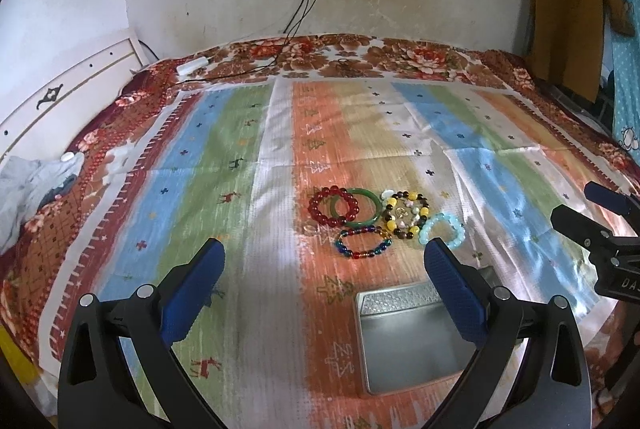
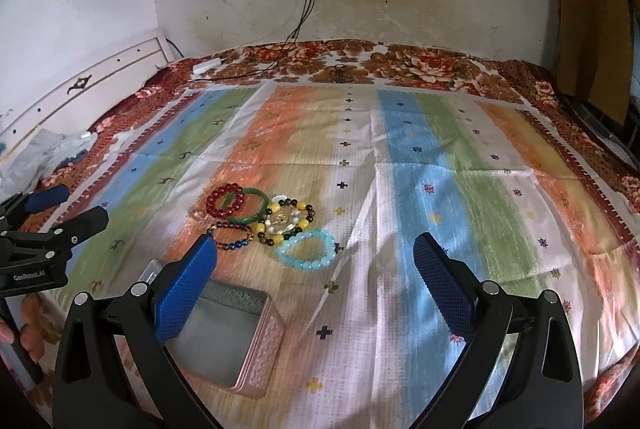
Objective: Organize jewelry
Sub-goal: 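Lower the left tool over the red bead bracelet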
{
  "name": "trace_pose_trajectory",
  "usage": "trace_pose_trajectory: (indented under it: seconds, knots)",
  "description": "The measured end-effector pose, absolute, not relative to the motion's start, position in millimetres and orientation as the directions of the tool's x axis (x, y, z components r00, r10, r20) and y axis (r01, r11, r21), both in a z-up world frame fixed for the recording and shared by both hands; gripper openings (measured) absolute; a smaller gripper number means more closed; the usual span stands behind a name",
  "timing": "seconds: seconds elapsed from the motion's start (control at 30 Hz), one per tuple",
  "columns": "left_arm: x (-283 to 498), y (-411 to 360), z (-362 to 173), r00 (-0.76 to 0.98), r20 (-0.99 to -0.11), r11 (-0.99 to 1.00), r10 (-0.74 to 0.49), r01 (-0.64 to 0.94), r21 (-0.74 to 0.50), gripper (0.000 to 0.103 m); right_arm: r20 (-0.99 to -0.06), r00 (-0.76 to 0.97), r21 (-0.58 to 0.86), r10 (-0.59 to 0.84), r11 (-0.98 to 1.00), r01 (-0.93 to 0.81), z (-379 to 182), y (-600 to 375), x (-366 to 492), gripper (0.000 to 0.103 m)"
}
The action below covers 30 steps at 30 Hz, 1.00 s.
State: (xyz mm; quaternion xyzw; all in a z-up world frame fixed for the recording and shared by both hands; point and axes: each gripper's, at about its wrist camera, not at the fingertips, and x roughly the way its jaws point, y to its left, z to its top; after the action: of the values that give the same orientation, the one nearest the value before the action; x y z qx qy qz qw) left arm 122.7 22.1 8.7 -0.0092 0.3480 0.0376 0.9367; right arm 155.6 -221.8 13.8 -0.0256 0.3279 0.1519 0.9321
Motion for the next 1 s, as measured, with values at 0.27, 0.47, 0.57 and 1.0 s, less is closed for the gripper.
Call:
trace_pose_trajectory:
  seconds: [0.27, 0.47, 0.57, 1.0]
  knots:
    - [139.0, 22.0, 8.3, 0.75, -0.658, 0.997, 0.071, -0.068, 0.031, 0.098, -0.63, 0.728, 0.049, 0.27, 0.95, -0.309, 14.3, -218.8, 180.7, 0.1]
    - [158.8, 23.8, 5.2, 0.743, -0.659, 0.993, 0.115, -0.075, 0.088, 0.098, -0.646, 0.717, 0.031, 0.262, 0.948, -0.318, 8.2, -212.7, 196.2, 0.1]
    - [170.7, 25.4, 2.2, 0.737, -0.662, 0.99, 0.135, -0.077, 0.117, 0.098, -0.655, 0.712, 0.023, 0.253, 0.948, -0.316, 5.2, -210.3, 205.2, 0.1]
    - [205.0, 40.4, -7.6, 0.704, -0.696, 0.99, 0.142, -0.1, 0.101, 0.098, -0.701, 0.67, 0.052, 0.245, 0.954, -0.294, -8.6, -210.1, 246.7, 0.1]
